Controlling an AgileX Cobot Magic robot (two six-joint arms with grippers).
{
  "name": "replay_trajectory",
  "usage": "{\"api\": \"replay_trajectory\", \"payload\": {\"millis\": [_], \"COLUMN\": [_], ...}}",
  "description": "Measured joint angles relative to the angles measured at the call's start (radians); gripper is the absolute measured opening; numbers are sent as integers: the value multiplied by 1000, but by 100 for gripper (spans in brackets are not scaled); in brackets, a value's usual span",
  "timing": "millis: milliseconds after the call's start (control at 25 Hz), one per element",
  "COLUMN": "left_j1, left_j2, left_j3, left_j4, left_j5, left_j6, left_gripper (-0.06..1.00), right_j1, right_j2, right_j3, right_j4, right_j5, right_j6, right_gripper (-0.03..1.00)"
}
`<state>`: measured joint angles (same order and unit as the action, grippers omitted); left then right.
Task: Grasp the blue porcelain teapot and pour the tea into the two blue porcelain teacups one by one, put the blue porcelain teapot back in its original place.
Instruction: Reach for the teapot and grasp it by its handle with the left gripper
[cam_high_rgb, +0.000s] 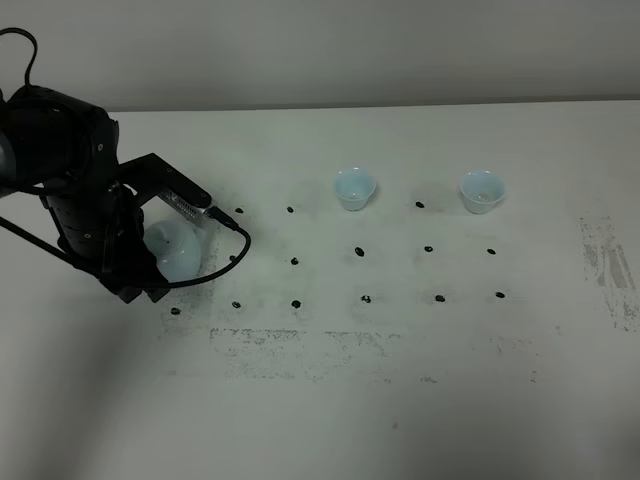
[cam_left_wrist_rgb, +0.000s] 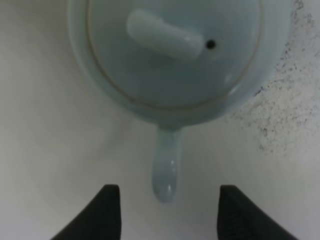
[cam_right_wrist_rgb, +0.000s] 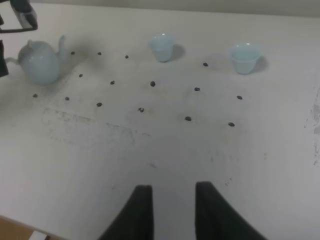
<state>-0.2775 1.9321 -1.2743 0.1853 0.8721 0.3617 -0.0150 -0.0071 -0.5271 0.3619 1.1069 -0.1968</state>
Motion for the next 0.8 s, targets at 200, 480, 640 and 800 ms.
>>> {"api": "replay_trajectory", "payload": {"millis": [200,480,640,800], "left_j1": [0,0,-2,-3], "left_j2": [6,55,68,68], "left_j3": [0,-36,-60,-61], "left_j4": [0,-2,-4,-15], "left_j5": [-18,-26,-30,-38], "left_j6": [58,44,18,16], "left_gripper": [46,45,43,42], "right_j1": [0,0,0,0], "right_j2": [0,0,0,0], "right_j3": [0,0,0,0], "right_j4": [0,0,0,0], "right_j5": [0,0,0,0], "right_j6": [0,0,0,0], "right_gripper": [24,24,24,24]}}
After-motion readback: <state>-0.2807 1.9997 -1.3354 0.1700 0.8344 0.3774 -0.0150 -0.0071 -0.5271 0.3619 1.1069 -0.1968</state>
